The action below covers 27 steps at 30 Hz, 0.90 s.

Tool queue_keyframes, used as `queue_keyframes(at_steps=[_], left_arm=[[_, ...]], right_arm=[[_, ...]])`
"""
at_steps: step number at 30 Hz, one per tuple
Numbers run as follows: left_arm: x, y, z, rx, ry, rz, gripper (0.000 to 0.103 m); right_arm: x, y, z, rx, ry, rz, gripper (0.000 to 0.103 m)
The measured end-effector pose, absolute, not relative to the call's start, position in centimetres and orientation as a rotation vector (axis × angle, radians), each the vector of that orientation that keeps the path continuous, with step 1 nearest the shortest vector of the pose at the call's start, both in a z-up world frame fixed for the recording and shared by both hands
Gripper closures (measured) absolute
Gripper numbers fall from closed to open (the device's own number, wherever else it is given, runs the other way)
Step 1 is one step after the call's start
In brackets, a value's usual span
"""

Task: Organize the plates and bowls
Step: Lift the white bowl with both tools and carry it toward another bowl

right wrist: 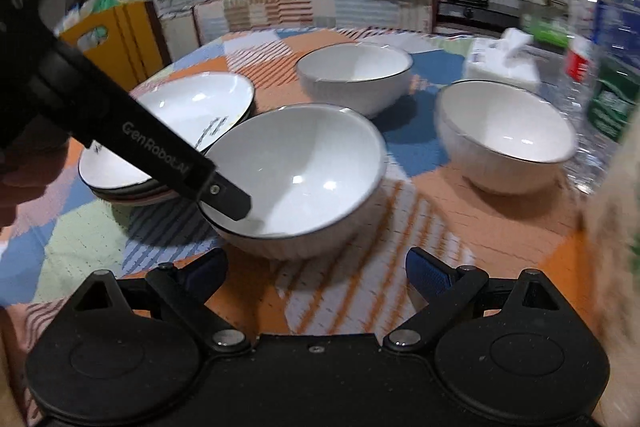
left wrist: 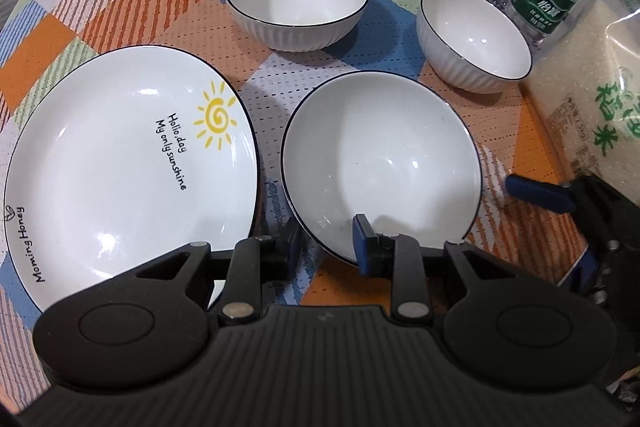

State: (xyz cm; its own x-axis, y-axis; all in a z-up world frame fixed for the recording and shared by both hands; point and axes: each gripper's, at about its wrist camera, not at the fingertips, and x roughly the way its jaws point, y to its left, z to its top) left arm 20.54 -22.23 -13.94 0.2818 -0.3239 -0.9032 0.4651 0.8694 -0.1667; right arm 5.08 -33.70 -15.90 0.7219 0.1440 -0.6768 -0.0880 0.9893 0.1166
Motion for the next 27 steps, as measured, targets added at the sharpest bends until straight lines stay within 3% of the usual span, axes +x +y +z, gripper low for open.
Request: queue_keyframes(at_steps=[8,13,27], left_arm=[[20.3,-21.8,-13.4,0.125,1.182,-0.534,0.073],[20.1,-21.4,-12.0,0.129,1.169,-0.561,0.062],[23.0,-23.0,-7.9,-0.107,1.006,-0.587,0.062]], right_arm=[[2.9,-35.5,-14.2,0.051,0.653,-0.027,0.005],[2.6,-36.2,-13.6,0.152,0.581,-0.062,0.006],[8.7,-37.3,-15.2,0.464,0.603,-0.262,0.008]])
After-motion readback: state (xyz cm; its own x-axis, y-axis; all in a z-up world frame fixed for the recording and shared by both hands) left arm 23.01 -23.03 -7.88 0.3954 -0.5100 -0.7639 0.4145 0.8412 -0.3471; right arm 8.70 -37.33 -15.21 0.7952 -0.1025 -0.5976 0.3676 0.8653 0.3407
